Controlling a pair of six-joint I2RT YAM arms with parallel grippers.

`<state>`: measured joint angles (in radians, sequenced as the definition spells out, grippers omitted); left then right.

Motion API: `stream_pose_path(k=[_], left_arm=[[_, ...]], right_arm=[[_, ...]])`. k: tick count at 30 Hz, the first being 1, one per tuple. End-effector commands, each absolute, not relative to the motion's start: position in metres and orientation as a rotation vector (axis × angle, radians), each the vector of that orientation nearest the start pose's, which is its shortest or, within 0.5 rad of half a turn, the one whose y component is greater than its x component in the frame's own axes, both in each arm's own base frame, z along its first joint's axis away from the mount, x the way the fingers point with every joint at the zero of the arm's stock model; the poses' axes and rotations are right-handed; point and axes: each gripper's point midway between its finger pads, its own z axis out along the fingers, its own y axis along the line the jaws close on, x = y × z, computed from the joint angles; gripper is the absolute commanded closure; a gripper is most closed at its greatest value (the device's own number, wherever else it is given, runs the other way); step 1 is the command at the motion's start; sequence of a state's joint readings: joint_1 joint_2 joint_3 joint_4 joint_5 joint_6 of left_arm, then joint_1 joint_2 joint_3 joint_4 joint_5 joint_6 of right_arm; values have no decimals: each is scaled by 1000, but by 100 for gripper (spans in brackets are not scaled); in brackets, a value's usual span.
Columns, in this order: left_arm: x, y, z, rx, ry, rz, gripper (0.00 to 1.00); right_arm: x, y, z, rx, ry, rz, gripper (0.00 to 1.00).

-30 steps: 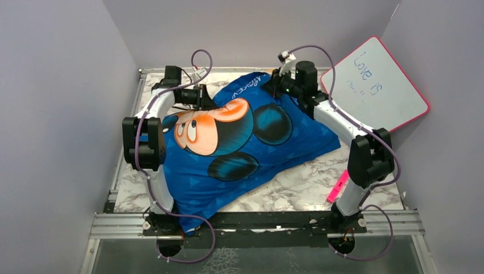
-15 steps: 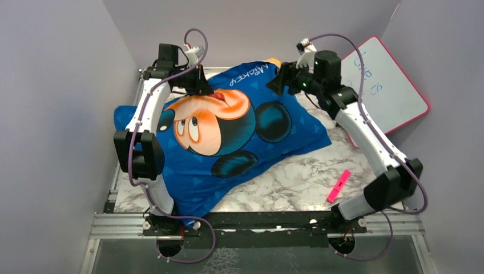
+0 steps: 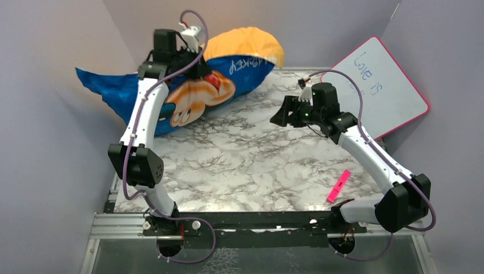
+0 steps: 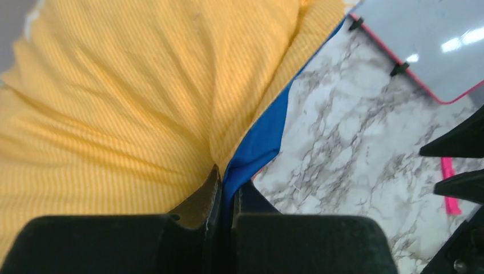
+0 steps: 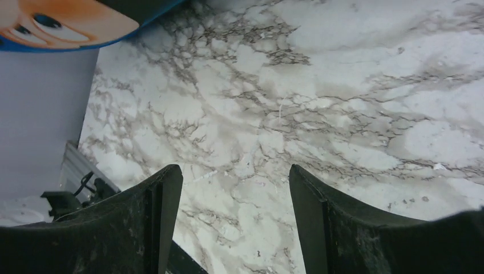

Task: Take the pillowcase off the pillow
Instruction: Turn over the pillow at the center of the board.

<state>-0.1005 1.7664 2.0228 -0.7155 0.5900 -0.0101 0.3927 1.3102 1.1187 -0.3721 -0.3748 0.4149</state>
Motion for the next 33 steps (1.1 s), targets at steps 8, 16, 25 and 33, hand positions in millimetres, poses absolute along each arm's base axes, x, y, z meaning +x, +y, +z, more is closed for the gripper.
stream_pose_path(k=[8,16,25,33], left_arm=[[289,-277,270,851,2056,-906,44],[291,-215,353,587,1854,-580,1],[318,-135,274,65,2075,-162,1],[292,-93,217,-177,2239,-44,1]], right_arm=[[356,178,317,-58,1935,582,27],[381,172,332,-87,1879,471,25],[408,220,245,-322,2136,583,14],[368,272,109,-443,2611,989,90]])
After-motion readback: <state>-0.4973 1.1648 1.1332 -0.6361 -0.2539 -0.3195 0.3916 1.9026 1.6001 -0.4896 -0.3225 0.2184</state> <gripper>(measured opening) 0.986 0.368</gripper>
